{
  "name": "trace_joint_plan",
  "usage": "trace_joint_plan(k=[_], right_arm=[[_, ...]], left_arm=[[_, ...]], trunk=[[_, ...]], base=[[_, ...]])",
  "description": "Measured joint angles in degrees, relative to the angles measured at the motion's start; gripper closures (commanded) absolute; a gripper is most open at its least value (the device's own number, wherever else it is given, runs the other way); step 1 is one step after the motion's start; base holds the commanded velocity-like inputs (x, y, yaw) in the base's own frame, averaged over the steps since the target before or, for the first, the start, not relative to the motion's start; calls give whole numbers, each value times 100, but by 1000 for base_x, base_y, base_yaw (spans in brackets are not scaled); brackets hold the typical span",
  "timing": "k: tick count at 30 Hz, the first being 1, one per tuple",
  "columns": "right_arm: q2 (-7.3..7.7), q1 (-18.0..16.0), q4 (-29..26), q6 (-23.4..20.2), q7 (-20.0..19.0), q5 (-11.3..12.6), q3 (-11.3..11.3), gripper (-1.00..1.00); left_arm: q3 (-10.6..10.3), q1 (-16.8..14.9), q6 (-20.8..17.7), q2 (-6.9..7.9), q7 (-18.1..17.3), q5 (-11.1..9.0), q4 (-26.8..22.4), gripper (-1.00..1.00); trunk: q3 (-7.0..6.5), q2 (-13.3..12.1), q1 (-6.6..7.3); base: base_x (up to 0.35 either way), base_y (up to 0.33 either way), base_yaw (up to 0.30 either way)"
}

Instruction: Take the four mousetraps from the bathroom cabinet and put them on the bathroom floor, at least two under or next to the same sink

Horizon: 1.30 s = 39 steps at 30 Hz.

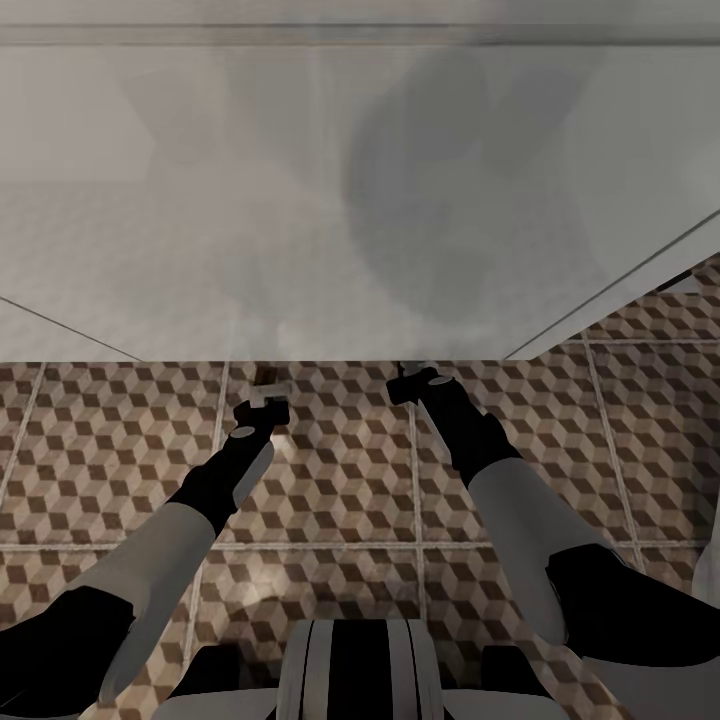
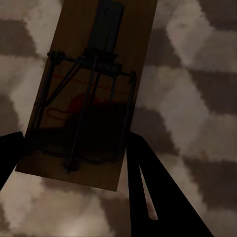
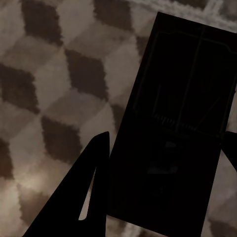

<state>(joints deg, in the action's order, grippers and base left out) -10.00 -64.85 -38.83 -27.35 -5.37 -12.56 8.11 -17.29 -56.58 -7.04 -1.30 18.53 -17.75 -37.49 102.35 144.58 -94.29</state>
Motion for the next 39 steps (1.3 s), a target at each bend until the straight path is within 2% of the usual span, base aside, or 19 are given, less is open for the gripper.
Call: trace_joint_plan(k=[11,12,39], right_arm=[[0,0,0,0,-4,-1,0,100],[0,0,0,0,-6,-1,0,-100],[0,0,0,7,-22,8,0,-100]], left_arm=[[-6,0,0,-7,0,0,6,100],[-7,0,0,-5,0,0,6,100],[-7,0,0,0,0,0,2,100]], trunk=[[0,0,0],[0,0,0],[0,0,0]], base=[[0,0,0],[0,0,0],[0,0,0]])
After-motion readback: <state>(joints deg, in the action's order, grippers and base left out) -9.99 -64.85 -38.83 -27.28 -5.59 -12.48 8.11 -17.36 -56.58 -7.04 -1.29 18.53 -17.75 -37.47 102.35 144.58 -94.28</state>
